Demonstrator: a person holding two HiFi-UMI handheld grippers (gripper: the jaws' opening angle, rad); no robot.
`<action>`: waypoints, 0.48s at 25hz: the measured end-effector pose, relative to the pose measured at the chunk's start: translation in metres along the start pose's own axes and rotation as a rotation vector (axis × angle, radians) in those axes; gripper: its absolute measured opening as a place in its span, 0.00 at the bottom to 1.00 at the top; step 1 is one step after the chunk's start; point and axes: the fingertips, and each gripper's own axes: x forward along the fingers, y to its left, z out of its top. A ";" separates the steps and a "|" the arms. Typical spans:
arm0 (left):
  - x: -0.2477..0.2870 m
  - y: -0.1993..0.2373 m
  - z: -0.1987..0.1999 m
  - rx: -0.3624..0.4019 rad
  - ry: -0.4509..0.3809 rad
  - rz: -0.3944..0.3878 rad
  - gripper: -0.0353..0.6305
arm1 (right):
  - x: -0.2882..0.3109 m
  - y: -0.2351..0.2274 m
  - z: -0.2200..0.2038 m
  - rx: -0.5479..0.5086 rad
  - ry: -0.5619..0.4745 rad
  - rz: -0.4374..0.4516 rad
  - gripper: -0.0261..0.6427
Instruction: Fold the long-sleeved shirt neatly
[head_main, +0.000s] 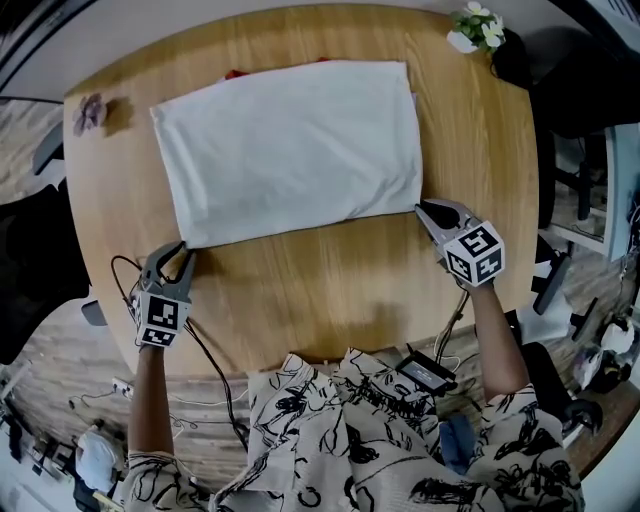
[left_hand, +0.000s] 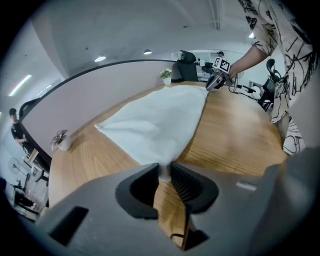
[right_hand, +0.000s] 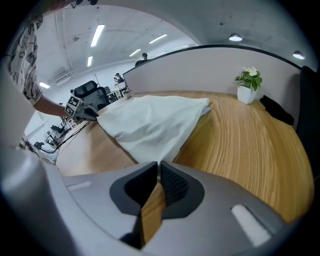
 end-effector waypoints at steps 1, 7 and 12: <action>0.000 0.000 -0.002 0.009 0.010 0.008 0.16 | 0.001 0.000 0.000 -0.006 0.002 -0.002 0.08; -0.006 0.005 -0.019 0.074 0.060 0.049 0.10 | -0.008 -0.006 -0.007 -0.026 0.030 -0.035 0.08; 0.000 -0.001 -0.025 0.114 0.097 0.040 0.15 | -0.002 -0.008 -0.016 -0.024 0.066 -0.033 0.09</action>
